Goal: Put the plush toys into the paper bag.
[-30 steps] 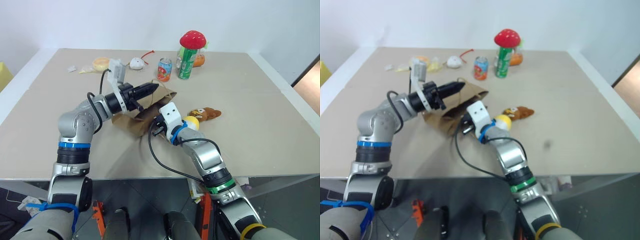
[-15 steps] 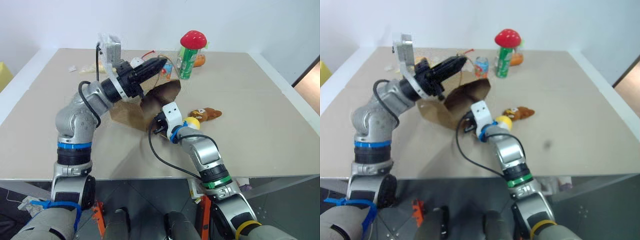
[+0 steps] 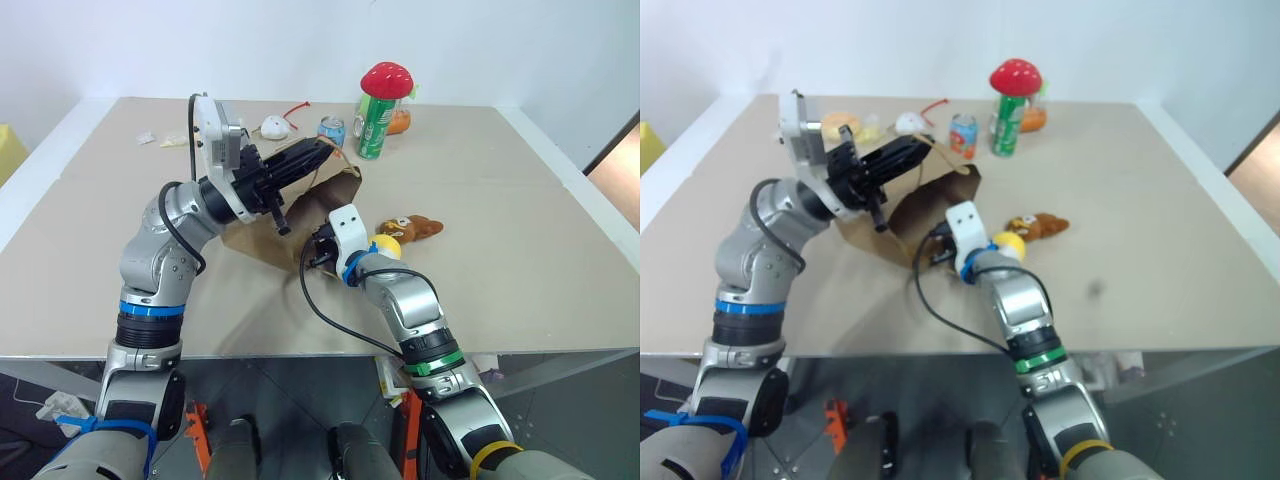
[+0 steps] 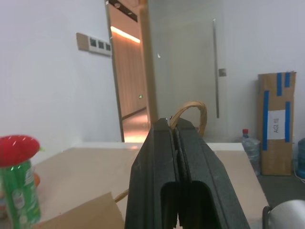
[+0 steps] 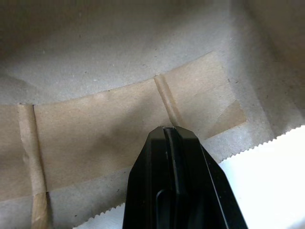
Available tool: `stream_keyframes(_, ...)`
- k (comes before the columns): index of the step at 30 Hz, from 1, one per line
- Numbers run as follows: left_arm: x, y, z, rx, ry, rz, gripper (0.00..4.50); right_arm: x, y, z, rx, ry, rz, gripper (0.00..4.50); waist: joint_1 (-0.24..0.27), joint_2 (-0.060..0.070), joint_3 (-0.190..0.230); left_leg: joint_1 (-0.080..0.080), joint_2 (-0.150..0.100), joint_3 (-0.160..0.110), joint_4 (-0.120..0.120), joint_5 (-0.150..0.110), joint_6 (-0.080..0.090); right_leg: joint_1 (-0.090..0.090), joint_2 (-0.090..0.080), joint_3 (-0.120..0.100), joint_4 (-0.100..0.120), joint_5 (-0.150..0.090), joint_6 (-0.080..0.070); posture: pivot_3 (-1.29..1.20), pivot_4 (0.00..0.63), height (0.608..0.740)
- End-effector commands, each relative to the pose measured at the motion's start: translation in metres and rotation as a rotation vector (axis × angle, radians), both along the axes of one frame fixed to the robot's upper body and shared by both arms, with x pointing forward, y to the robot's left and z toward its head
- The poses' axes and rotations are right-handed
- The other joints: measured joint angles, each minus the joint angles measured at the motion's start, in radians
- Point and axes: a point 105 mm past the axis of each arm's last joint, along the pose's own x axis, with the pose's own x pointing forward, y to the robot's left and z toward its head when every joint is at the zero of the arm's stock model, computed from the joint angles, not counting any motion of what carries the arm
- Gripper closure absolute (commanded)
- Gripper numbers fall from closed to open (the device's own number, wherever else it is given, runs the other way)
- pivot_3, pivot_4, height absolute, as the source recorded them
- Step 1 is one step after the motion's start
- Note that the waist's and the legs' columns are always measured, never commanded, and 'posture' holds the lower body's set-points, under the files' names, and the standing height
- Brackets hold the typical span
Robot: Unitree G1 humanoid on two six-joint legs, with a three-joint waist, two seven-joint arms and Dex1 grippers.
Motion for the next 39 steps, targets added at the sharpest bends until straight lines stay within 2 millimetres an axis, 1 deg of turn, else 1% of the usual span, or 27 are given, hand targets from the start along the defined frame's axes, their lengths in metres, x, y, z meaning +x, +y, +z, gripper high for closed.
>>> stream_keyframes(1, 0.006, 0.011, -0.014, 0.022, 0.010, -0.002, 4.50, 0.001, -0.002, 0.019, 0.087, -0.013, 0.019, 4.48, 0.000, 0.000, 0.000, 0.000, 0.000, 0.000, 0.000, 0.000, 0.000, 0.000, 0.000, 0.000, 0.000, 0.000, 0.000, 0.00, 0.150, 0.740)
stream_keyframes(3, 0.009, 0.015, -0.029, 0.059, 0.024, -0.011, 4.50, -0.008, 0.008, 0.033, 0.163, -0.007, 0.117, 4.48, -0.001, 0.000, 0.000, 0.000, 0.000, 0.000, 0.000, 0.000, 0.000, 0.000, 0.000, 0.000, 0.000, 0.000, 0.000, 0.00, 0.150, 0.740)
stream_keyframes(5, 0.010, 0.017, -0.039, 0.092, 0.033, -0.035, 4.50, -0.035, 0.024, 0.053, 0.252, 0.005, 0.331, 4.48, 0.000, 0.000, 0.000, 0.000, 0.000, 0.000, 0.000, 0.000, 0.000, -0.001, 0.000, 0.000, 0.000, 0.000, 0.000, 0.00, 0.150, 0.740)
stream_keyframes(7, 0.012, 0.017, -0.044, 0.101, 0.040, -0.051, 4.50, -0.070, 0.033, 0.069, 0.296, 0.014, 0.542, 4.48, 0.001, 0.000, 0.000, -0.001, 0.000, 0.000, -0.001, 0.000, 0.000, -0.001, 0.000, 0.000, 0.000, -0.001, -0.001, 0.00, 0.150, 0.740)
stream_keyframes(9, 0.013, 0.017, -0.045, 0.098, 0.042, -0.057, 4.50, -0.094, 0.031, 0.073, 0.273, 0.014, 0.666, 4.48, 0.001, 0.000, 0.000, -0.002, 0.000, 0.000, -0.001, 0.000, 0.000, -0.001, 0.000, 0.000, 0.000, -0.002, -0.002, 0.00, 0.150, 0.740)
stream_keyframes(11, 0.014, 0.016, -0.044, 0.084, 0.045, -0.069, 4.50, -0.103, 0.023, 0.073, 0.248, 0.021, 0.700, 4.48, 0.003, 0.000, 0.000, -0.002, 0.000, -0.001, -0.002, 0.000, 0.000, -0.001, 0.000, -0.001, 0.000, -0.003, -0.001, 0.00, 0.150, 0.740)
stream_keyframes(13, 0.012, 0.015, -0.041, 0.068, 0.051, -0.087, 4.50, -0.104, 0.014, 0.071, 0.212, 0.023, 0.689, 4.48, 0.001, 0.000, 0.000, -0.002, 0.000, -0.001, -0.002, -0.001, -0.001, -0.001, 0.000, -0.001, 0.000, -0.006, -0.001, 0.00, 0.150, 0.740)
stream_keyframes(18, 0.006, 0.013, -0.040, 0.061, 0.062, -0.125, 4.50, -0.088, -0.012, 0.068, 0.125, -0.006, 0.572, 4.48, -0.001, 0.000, 0.000, -0.001, 0.000, -0.001, -0.002, -0.001, -0.001, -0.002, 0.000, -0.001, 0.000, -0.004, -0.003, 0.00, 0.150, 0.740)
stream_keyframes(21, -0.003, 0.013, -0.035, 0.054, 0.068, -0.174, 4.50, -0.077, -0.027, 0.073, 0.069, -0.048, 0.505, 4.48, -0.001, 0.000, 0.000, -0.001, 0.000, -0.001, -0.002, -0.001, -0.001, -0.002, 0.000, -0.001, 0.000, -0.003, -0.003, 0.00, 0.150, 0.740)
stream_keyframes(22, -0.008, 0.013, -0.034, 0.062, 0.066, -0.201, 4.50, -0.077, -0.032, 0.076, 0.065, -0.057, 0.499, 4.48, 0.000, 0.000, 0.000, -0.001, 0.000, -0.001, -0.002, -0.001, -0.001, -0.002, 0.000, -0.001, 0.000, -0.003, -0.003, 0.00, 0.150, 0.740)
stream_keyframes(25, -0.019, 0.020, -0.033, 0.115, 0.054, -0.263, 4.50, -0.087, -0.047, 0.084, 0.054, -0.077, 0.543, 4.48, 0.000, 0.000, 0.000, -0.001, 0.000, -0.001, -0.002, -0.001, -0.001, -0.002, 0.000, -0.001, 0.000, -0.004, -0.002, 0.00, 0.150, 0.740)
stream_keyframes(27, -0.019, 0.029, -0.030, 0.141, 0.054, -0.266, 4.50, -0.090, -0.066, 0.086, 0.014, -0.084, 0.546, 4.48, 0.000, 0.000, 0.000, -0.001, 0.000, -0.001, -0.002, -0.001, -0.001, -0.002, 0.000, -0.001, 0.000, -0.005, -0.002, 0.00, 0.150, 0.740)
stream_keyframes(29, -0.016, 0.037, -0.026, 0.144, 0.058, -0.251, 4.50, -0.083, -0.085, 0.089, -0.015, -0.104, 0.490, 4.48, 0.000, 0.000, 0.000, -0.001, 0.000, -0.001, -0.003, -0.001, -0.001, -0.002, 0.000, -0.001, 0.000, -0.006, -0.002, 0.00, 0.150, 0.740)
stream_keyframes(31, -0.013, 0.042, -0.024, 0.140, 0.063, -0.235, 4.50, -0.072, -0.103, 0.093, -0.024, -0.120, 0.402, 4.48, 0.000, 0.000, 0.000, -0.001, 0.000, -0.001, -0.003, -0.001, -0.001, -0.002, 0.000, -0.001, 0.000, -0.006, -0.002, 0.00, 0.150, 0.740)
stream_keyframes(32, -0.013, 0.043, -0.024, 0.139, 0.065, -0.230, 4.50, -0.070, -0.110, 0.094, -0.028, -0.119, 0.379, 4.18, 0.000, 0.000, 0.000, -0.001, 0.000, -0.001, -0.003, -0.001, -0.001, -0.002, 0.000, -0.001, 0.000, -0.006, -0.002, 0.00, 0.150, 0.740)
stream_keyframes(34, -0.013, 0.044, -0.026, 0.144, 0.064, -0.225, 4.50, -0.073, -0.119, 0.094, -0.044, -0.115, 0.379, 3.53, 0.000, 0.000, 0.000, -0.001, 0.000, -0.001, -0.002, -0.001, -0.001, -0.002, 0.000, -0.001, 0.000, -0.006, -0.002, 0.00, 0.150, 0.740)
stream_keyframes(36, -0.015, 0.041, -0.031, 0.146, 0.066, -0.229, 4.50, -0.075, -0.129, 0.087, -0.089, -0.090, 0.367, 2.78, 0.000, 0.000, 0.000, -0.001, 0.000, -0.001, -0.002, -0.001, -0.001, -0.002, 0.000, -0.001, 0.000, -0.006, -0.002, 0.00, 0.150, 0.740)
stream_keyframes(38, -0.017, 0.037, -0.037, 0.153, 0.066, -0.236, 4.50, -0.073, -0.137, 0.081, -0.129, -0.071, 0.346, 2.14, 0.000, 0.000, 0.000, -0.001, 0.000, -0.001, -0.002, -0.001, -0.001, -0.002, -0.001, -0.001, 0.000, -0.006, -0.002, 0.00, 0.150, 0.740)
stream_keyframes(39, -0.018, 0.037, -0.038, 0.156, 0.066, -0.238, 4.50, -0.073, -0.140, 0.079, -0.143, -0.068, 0.341, 1.60, 0.000, 0.000, 0.000, -0.001, 0.000, -0.001, -0.002, -0.001, -0.001, -0.002, 0.000, -0.001, 0.000, -0.006, -0.001, 0.00, 0.150, 0.740)
